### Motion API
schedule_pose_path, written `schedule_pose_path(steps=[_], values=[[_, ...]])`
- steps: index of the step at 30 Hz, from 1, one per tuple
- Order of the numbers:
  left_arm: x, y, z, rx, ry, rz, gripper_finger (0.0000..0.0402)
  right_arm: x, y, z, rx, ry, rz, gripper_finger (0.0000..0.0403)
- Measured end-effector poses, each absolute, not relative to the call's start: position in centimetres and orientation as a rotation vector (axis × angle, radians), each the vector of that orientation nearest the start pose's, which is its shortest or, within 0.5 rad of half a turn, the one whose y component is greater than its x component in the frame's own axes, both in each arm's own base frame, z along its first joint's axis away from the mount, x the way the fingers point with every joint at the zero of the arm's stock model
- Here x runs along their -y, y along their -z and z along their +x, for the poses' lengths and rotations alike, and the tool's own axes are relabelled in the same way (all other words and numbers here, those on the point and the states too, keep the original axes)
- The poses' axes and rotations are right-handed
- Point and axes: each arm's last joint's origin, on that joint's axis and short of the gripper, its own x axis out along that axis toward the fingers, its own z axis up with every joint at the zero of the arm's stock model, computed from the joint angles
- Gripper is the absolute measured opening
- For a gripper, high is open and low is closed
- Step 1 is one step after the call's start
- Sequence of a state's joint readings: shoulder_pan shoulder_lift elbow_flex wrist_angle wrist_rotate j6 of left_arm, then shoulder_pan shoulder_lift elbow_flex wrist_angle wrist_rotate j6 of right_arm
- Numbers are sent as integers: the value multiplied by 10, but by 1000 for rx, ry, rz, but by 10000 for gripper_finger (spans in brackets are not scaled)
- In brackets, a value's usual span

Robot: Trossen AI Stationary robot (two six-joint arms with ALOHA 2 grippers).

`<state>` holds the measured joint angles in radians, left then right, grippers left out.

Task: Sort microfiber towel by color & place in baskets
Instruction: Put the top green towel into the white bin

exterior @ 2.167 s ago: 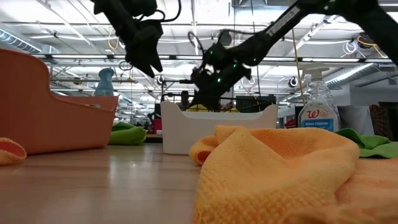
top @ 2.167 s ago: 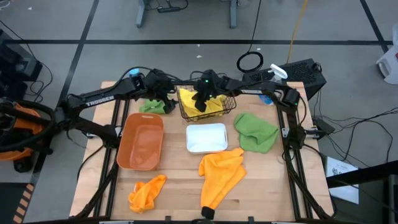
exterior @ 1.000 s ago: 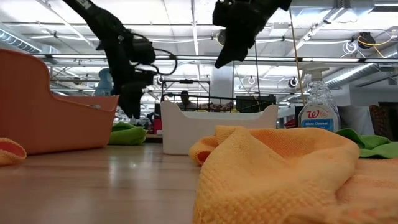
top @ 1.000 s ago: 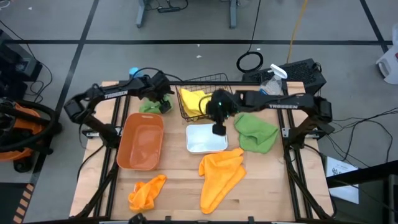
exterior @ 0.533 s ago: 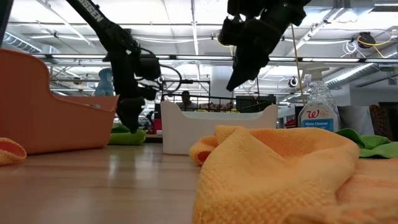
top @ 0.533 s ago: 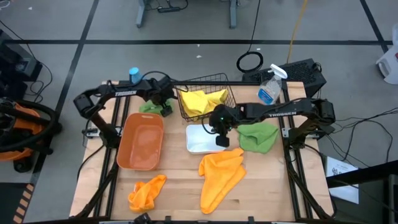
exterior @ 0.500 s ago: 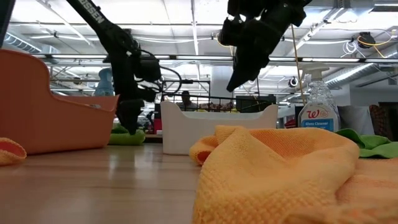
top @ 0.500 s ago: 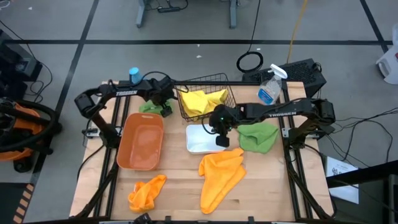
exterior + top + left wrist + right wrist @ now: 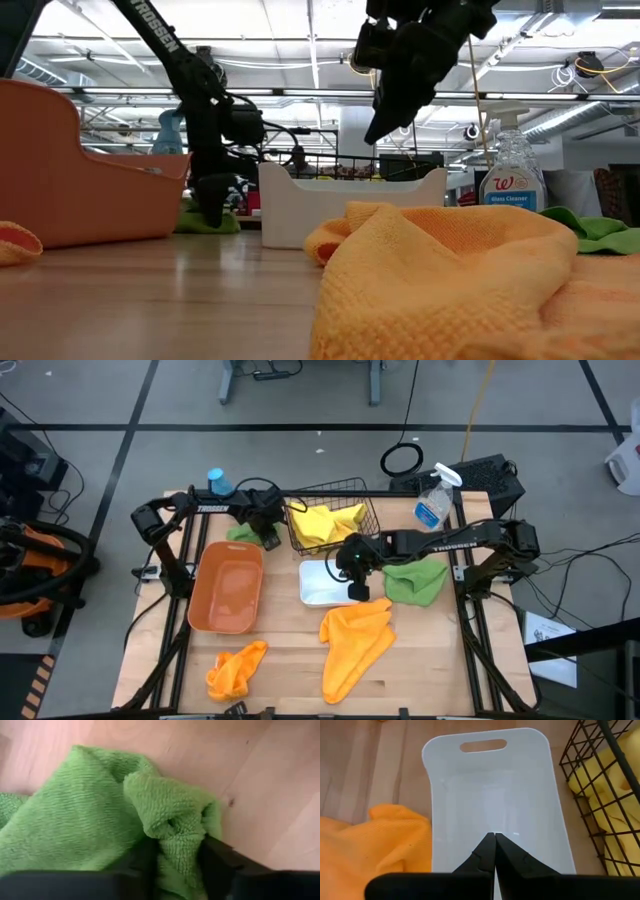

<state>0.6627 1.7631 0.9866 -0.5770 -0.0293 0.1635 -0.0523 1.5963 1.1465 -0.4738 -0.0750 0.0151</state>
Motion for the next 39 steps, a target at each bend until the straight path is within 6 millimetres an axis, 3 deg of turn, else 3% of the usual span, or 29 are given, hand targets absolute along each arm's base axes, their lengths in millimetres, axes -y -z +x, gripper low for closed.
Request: schedule_pose_path(steps=[3,5,9,16,23,28,32,39], values=[[-190,-140,243,-1332,-462,-304,42,10,-238,332,-923,-29,65,0],[-189,-143,242,-1327,-472,-317,21,6,-238,332,-923,-39,60,0],[-184,-160,235,-1318,-489,-312,30,-2,-238,332,-924,-62,49,0],[-166,-229,224,-1211,-578,-225,23,-13,-241,335,-881,-62,14,0],[-125,-301,205,-1017,-554,-134,23,-22,-247,342,-774,38,-57,0],[-91,-336,194,-881,-487,-44,23,-28,-258,350,-630,63,-83,0],[-67,-353,190,-805,-422,18,23,-29,-267,356,-514,54,-101,0],[-37,-358,196,-787,-348,148,23,-29,-283,363,-342,49,-151,7]])
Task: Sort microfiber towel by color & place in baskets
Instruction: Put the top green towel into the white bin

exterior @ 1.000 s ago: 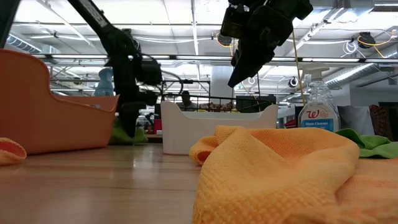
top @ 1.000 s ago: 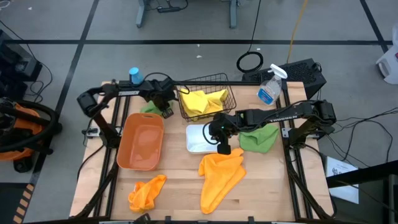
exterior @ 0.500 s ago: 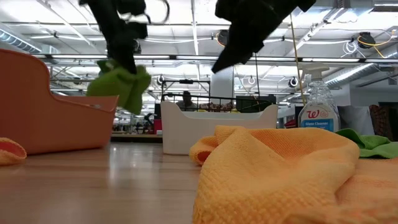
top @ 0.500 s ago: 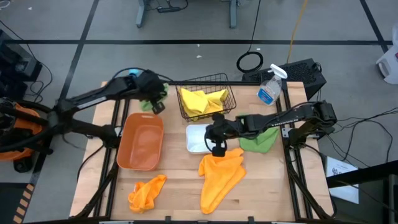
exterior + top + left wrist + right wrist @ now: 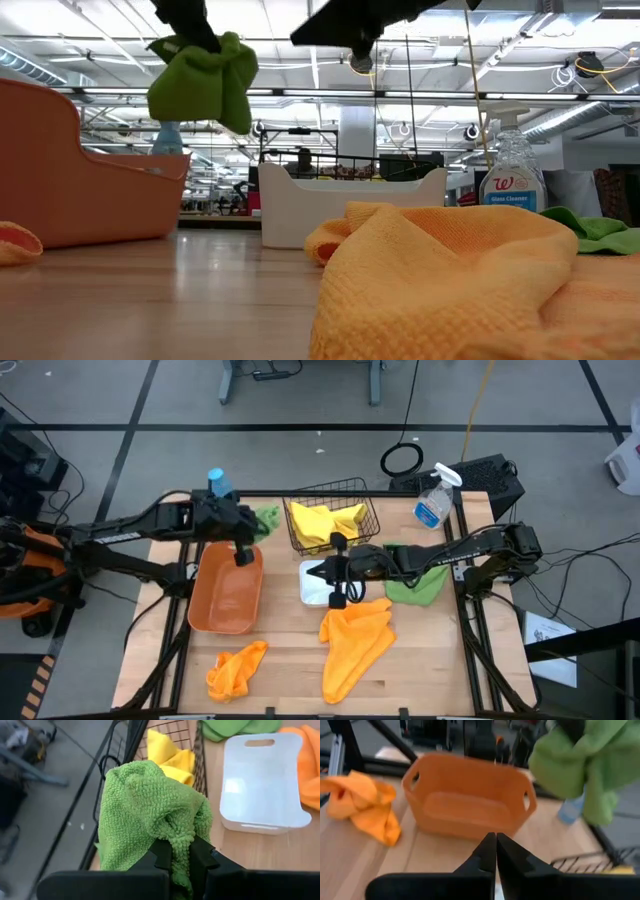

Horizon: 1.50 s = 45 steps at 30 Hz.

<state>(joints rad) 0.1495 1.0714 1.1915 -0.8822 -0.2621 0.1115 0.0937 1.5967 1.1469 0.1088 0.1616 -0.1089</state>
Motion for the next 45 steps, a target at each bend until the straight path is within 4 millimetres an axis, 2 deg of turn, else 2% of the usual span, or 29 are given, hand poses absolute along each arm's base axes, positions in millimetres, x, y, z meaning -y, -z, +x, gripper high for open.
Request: schedule_pose_path(steps=[4,8,15,19,21,28,32,35,38,40,45], values=[[-21,-359,201,-772,-309,237,23,-29,-288,365,-289,49,-190,43],[-7,-362,204,-731,-240,307,23,-26,-291,366,-254,83,-215,106],[13,-360,216,-698,-123,433,23,-25,-305,368,-117,133,-230,266],[22,-353,229,-710,-61,520,22,-25,-306,370,-94,136,-267,366],[27,-351,234,-699,-36,560,22,-23,-303,371,-107,139,-279,391],[44,-347,250,-637,62,740,22,-19,-280,384,-176,124,-334,368],[51,-350,252,-589,92,796,22,-20,-268,391,-182,108,-362,355],[52,-351,252,-575,91,807,22,-20,-266,394,-157,119,-363,330],[51,-352,253,-567,88,806,23,-20,-270,395,-125,124,-367,282],[52,-350,255,-573,89,808,30,-20,-270,395,-123,124,-366,235],[51,-350,256,-579,40,763,74,-21,-268,394,-146,116,-372,82]])
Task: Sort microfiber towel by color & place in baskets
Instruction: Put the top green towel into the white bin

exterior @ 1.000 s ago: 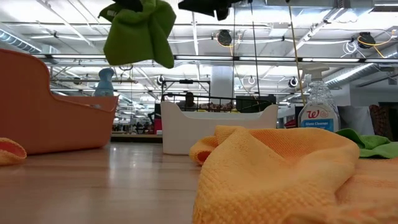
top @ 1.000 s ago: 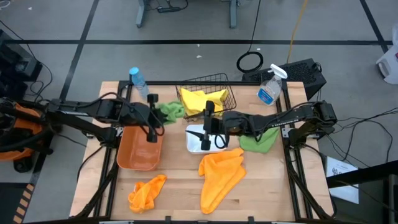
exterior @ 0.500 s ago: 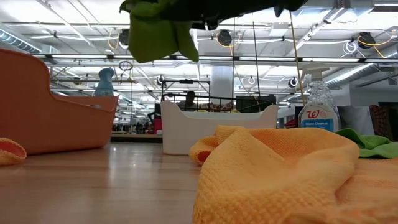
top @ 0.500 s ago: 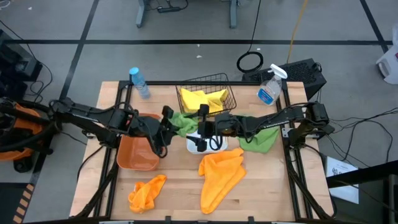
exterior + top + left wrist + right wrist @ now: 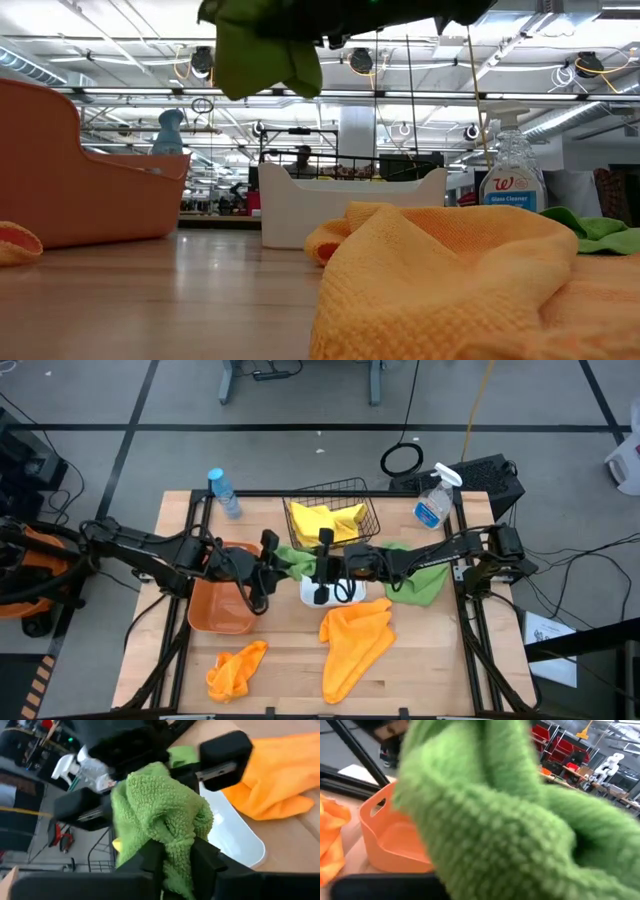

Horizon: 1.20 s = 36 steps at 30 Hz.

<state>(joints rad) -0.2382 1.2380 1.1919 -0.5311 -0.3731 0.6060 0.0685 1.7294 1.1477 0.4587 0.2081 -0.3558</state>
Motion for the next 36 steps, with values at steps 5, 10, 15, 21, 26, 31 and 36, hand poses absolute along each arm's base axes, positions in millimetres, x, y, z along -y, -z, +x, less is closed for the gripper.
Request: schedule_pose_path(steps=[5,10,15,21,26,31,36], values=[[49,-349,255,-596,-82,601,119,-23,-264,390,-231,104,-380,20],[46,-339,247,-704,-168,433,174,-27,-266,375,-365,81,-343,10],[45,-330,241,-789,-211,330,227,-31,-262,355,-562,137,-325,8],[48,-315,235,-860,-243,253,257,-30,-252,343,-726,161,-241,8],[53,-297,234,-875,-241,238,258,-25,-240,346,-777,195,-165,8],[56,-280,240,-804,-227,215,258,-21,-218,353,-854,205,-121,11],[58,-274,248,-688,-207,204,258,-20,-196,360,-907,232,-83,45]])
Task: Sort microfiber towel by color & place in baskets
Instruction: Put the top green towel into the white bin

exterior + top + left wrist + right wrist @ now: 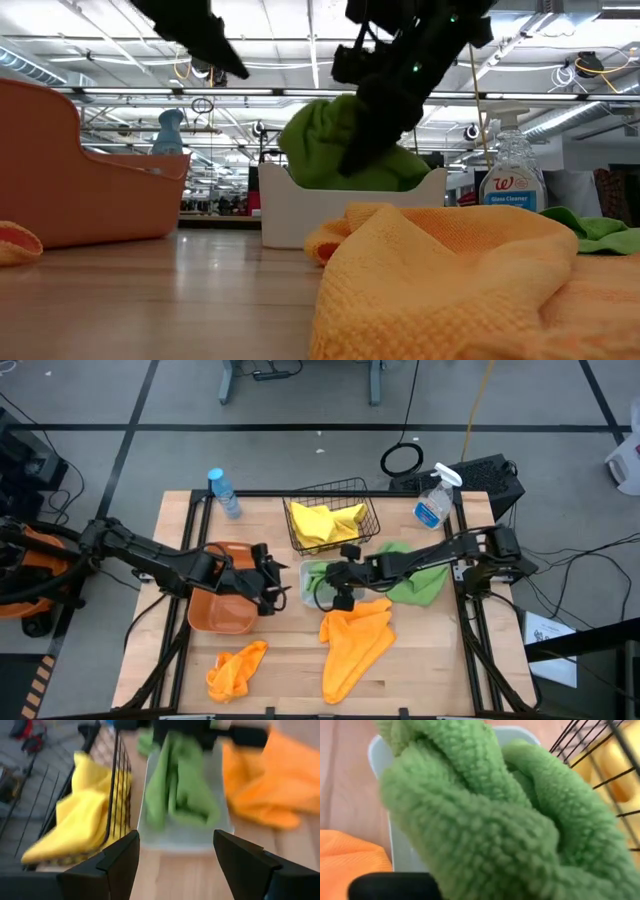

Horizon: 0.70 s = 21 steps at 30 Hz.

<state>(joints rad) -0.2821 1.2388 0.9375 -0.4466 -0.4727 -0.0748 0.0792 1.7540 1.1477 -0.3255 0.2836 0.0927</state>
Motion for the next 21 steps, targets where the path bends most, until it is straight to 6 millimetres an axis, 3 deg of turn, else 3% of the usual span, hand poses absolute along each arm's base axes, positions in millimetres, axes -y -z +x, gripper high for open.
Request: schedule_pose_path(steps=[5,9,17,21], values=[[66,-278,267,-526,-107,185,258,-21,-192,361,-912,246,-60,103],[74,-269,286,-470,-15,205,258,-22,-198,359,-906,248,-45,148],[79,-227,312,-571,8,248,258,-30,-205,349,-947,223,-67,218],[74,-217,317,-603,-18,226,258,-35,-206,344,-977,214,-75,234]])
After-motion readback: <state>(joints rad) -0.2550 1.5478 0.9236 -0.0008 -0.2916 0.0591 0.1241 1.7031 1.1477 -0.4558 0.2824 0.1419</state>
